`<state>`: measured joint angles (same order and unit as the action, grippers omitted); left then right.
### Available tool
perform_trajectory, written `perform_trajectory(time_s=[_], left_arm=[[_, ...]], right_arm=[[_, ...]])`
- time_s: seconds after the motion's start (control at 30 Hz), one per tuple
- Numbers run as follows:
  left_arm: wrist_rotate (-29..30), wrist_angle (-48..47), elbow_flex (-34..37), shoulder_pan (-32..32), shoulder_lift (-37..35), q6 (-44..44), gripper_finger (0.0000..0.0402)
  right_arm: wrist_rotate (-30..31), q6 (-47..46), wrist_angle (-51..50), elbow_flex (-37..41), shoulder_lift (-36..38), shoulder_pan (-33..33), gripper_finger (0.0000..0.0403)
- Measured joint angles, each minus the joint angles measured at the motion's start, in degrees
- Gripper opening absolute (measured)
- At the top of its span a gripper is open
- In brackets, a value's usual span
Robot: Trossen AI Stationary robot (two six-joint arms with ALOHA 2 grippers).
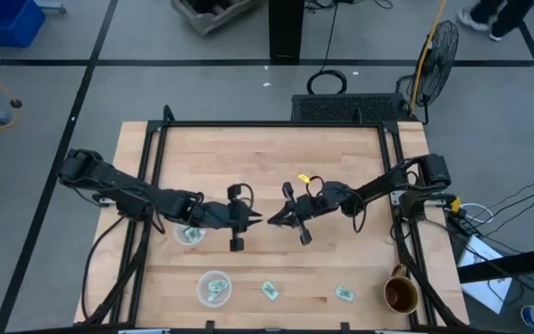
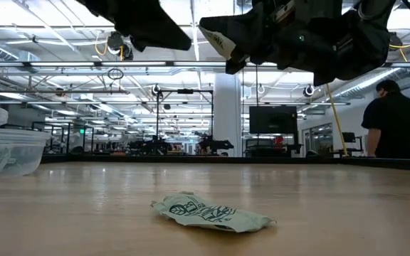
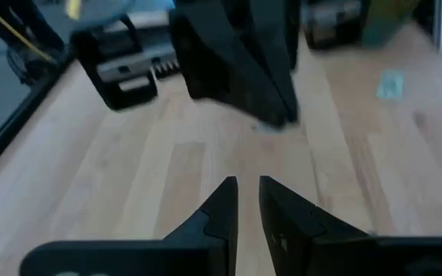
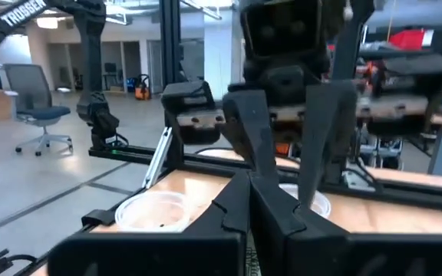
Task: Pick and place Stevia / Truvia into bins
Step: Put the stevia packet into the bottom container
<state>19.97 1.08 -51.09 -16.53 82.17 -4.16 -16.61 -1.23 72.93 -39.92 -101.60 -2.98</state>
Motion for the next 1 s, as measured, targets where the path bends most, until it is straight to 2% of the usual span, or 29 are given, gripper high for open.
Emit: perform_trajectory(time_s=[0.17, 0.47, 0.53, 0.67, 0.77, 0.87, 1.0], left_arm=[[-0.20, 8.85, 5.26, 0.52, 0.00, 0.56, 0.0063], [-1.27, 12.44, 7.38, 3.24, 0.01, 3.95, 0.0063], [-3.71, 15.83, 7.38, 4.12, 0.01, 6.12, 0.0063], [-12.18, 21.12, 7.38, 5.49, 0.00, 8.72, 0.0063], [-14.03, 21.15, 7.38, 5.74, 0.00, 8.76, 0.0064], [-13.92, 20.89, 7.38, 5.78, 0.00, 8.85, 0.0076], [-13.77, 20.07, 7.38, 6.34, 0.00, 10.10, 0.0119]], right_arm=[[0.01, 0.35, 2.71, 0.00, 0.02, 0.02, 0.0000], [-0.04, 0.39, 9.51, -0.56, 0.01, 0.02, 0.0000], [-0.14, 0.41, 9.80, -1.71, 0.07, 0.02, 0.0000], [-0.16, 3.13, 5.93, -3.51, 0.07, 0.02, 0.0000], [-0.19, 5.07, 5.08, -4.33, 0.04, 0.02, 0.0000], [-0.19, 5.93, 5.31, -4.91, 0.04, 0.04, 0.0000], [-0.19, 6.58, 5.22, -5.35, 0.04, 0.04, 0.0000]])
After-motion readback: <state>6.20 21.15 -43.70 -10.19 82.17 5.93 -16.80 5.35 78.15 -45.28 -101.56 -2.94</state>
